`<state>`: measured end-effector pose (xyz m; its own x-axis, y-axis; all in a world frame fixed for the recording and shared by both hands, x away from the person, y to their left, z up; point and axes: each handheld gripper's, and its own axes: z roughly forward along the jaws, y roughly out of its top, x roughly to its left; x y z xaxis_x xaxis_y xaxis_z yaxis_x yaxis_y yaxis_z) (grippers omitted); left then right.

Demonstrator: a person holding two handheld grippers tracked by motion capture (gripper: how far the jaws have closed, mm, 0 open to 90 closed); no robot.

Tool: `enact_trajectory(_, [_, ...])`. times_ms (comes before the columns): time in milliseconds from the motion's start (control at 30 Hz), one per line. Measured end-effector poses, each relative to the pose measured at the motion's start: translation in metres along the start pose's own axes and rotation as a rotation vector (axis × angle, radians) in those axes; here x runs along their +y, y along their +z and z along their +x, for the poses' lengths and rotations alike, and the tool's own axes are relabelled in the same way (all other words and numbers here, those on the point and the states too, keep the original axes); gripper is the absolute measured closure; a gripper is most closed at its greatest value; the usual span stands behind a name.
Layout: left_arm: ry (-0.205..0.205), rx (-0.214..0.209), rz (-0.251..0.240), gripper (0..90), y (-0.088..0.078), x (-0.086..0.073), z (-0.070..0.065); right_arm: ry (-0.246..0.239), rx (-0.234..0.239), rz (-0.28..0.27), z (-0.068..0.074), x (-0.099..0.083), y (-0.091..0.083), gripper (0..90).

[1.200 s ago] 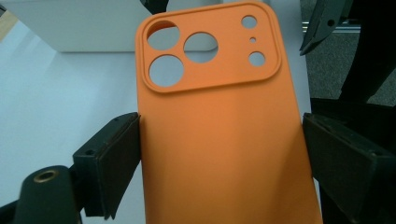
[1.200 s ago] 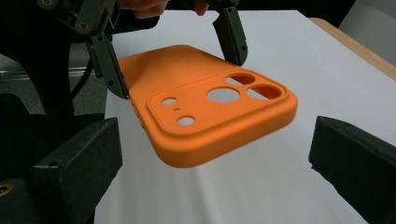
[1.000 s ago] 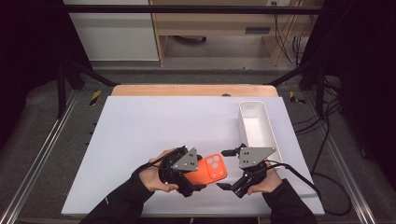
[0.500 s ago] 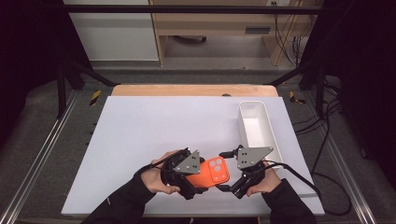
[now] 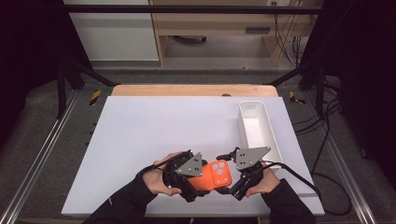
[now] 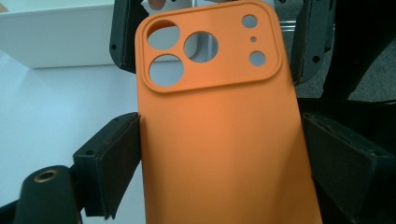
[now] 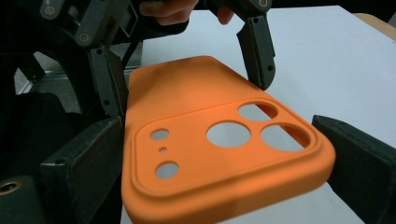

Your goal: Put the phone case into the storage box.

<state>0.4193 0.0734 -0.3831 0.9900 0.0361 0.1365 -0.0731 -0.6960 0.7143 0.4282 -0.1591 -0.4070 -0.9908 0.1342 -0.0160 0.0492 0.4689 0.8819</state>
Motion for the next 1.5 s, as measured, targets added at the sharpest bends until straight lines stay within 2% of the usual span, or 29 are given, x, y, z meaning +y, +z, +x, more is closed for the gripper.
enact_trajectory(500, [0.009,-0.028,-0.013,13.5,0.0004,-0.0001,-0.0022,-0.001,0.045,-0.008,0.0012,-0.0008,0.0018,6.3])
enact_trajectory(800, [0.01,-0.044,-0.025,13.5,-0.0012,-0.001,-0.0028,-0.006,0.086,-0.029,0.002,-0.001,0.0015,10.7])
enact_trajectory(1500, [0.011,-0.074,-0.012,13.6,0.002,-0.0041,-0.0035,-0.028,0.119,-0.018,0.003,-0.0031,0.0042,13.1])
